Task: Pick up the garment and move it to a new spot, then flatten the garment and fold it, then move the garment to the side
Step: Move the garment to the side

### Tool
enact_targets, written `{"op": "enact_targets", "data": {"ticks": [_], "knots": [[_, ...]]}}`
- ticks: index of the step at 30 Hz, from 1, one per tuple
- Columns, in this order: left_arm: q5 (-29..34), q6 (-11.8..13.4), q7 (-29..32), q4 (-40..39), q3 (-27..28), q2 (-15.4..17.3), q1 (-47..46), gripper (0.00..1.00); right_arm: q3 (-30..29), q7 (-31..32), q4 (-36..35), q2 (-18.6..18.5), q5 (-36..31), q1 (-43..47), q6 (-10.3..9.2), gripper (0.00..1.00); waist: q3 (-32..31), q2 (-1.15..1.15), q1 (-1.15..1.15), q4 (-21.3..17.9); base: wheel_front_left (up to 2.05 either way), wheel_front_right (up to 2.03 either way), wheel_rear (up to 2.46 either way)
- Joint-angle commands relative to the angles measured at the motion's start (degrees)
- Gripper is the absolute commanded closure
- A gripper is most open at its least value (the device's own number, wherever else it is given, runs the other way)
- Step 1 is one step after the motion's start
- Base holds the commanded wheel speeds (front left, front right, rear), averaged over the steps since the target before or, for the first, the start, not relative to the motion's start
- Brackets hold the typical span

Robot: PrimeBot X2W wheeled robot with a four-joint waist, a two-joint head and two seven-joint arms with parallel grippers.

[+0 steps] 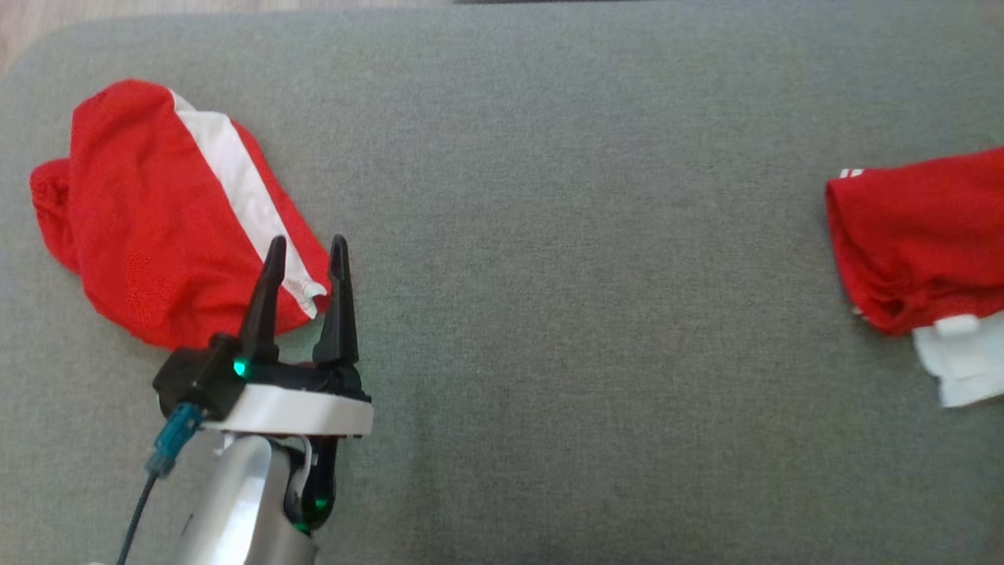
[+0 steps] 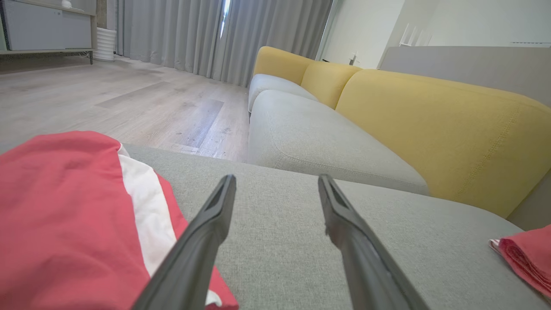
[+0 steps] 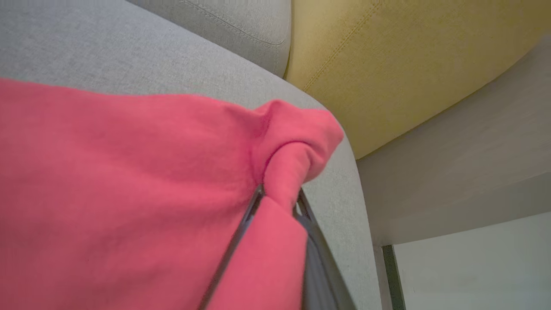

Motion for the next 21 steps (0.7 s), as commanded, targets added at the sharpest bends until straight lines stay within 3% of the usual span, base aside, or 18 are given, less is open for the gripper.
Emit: {"op": "enact_targets", "data": {"ticks": [1, 7, 19, 20, 21], "knots": [[0.5, -0.2, -0.5, -1.8, 2.2, 0.3, -2.0, 0.0, -0.2, -0.1, -1.7, -2.6, -0.2, -1.5, -0.05, 1.0, 0.6, 0.0, 0.0, 0.3, 0.0, 0.0, 0.0], [0.5, -0.3, -0.5, -1.7, 2.0, 0.3, -2.3, 0.0, -3.6, 0.1, -2.3, -3.1, -1.9, -1.7, -0.05, 1.0, 1.1, 0.0, 0.0, 0.4, 0.0, 0.0, 0.0], [0.8, -0.3, -0.5, -1.3, 1.9, 0.3, -2.0, 0.0, -8.3, 0.4, -4.2, -0.7, -3.9, -0.6, -0.05, 1.0, 0.0, 0.0, 0.0, -0.2, 0.0, 0.0, 0.0], [0.8, -0.3, -0.5, -1.2, 1.8, 0.3, -1.9, 0.0, -8.8, 0.5, -4.4, -0.3, -3.8, -0.5, -0.05, 0.75, -0.2, 0.0, 0.0, -0.3, 0.0, 0.0, 0.0], [0.8, -0.3, -0.5, -1.2, 1.7, 0.3, -1.8, 0.0, -9.2, 0.5, -4.5, 0.3, -3.6, -0.4, -0.05, 0.25, -0.5, 0.0, 0.0, -0.4, 0.0, 0.0, 0.0]]}}
